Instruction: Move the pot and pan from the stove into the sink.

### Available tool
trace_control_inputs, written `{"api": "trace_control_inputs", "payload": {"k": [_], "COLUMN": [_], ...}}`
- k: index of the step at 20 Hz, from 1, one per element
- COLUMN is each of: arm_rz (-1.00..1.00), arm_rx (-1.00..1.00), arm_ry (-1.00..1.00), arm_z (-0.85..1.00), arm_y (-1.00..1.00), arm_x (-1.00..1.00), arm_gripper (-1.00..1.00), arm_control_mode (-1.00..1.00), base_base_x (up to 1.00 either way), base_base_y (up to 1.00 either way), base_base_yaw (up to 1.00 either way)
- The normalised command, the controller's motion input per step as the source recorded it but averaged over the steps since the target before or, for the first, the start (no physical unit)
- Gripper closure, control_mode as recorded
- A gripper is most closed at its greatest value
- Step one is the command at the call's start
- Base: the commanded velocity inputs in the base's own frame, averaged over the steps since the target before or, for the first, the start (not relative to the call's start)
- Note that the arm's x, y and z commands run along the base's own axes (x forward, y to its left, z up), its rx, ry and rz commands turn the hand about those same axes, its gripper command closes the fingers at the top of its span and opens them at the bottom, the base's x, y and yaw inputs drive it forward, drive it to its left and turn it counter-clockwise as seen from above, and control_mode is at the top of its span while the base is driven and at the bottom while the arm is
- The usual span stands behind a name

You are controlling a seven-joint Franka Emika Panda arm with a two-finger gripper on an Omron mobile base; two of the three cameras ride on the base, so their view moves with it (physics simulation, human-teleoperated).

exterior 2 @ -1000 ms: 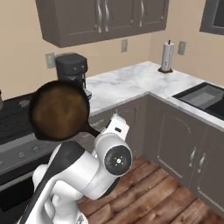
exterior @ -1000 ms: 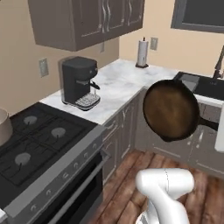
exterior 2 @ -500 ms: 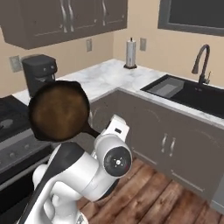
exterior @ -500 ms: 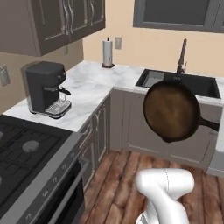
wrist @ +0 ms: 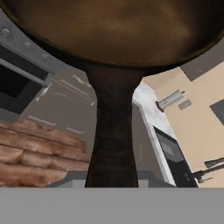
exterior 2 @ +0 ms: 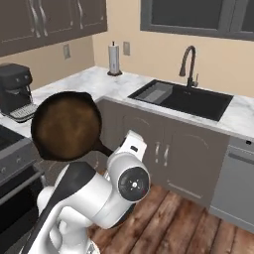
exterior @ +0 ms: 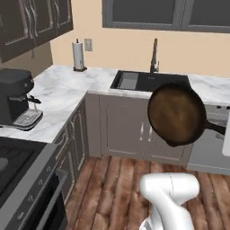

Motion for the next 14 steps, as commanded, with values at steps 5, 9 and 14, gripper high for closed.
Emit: {"api": "trace_control_inputs", "payload": {"k": [5, 9, 14], "arm_rz": [0.00, 0.00, 0.00], "arm_rx": [0.00, 0.00, 0.00], "arm_ry": [0.00, 0.00, 0.00], "arm_z": [0.00, 0.00, 0.00], "arm_y": [0.00, 0.00, 0.00], "arm_x": [0.00, 0.00, 0.00], "arm_gripper": [1.00, 1.00, 1.00], "arm_control_mode": [1.00, 1.00, 1.00], "base_base_x": [0.00, -0.01, -0.08], "base_base_y": [-0.40, -0.32, -0.12], "base_base_yaw": [-0.32, -0.32, -0.33]}}
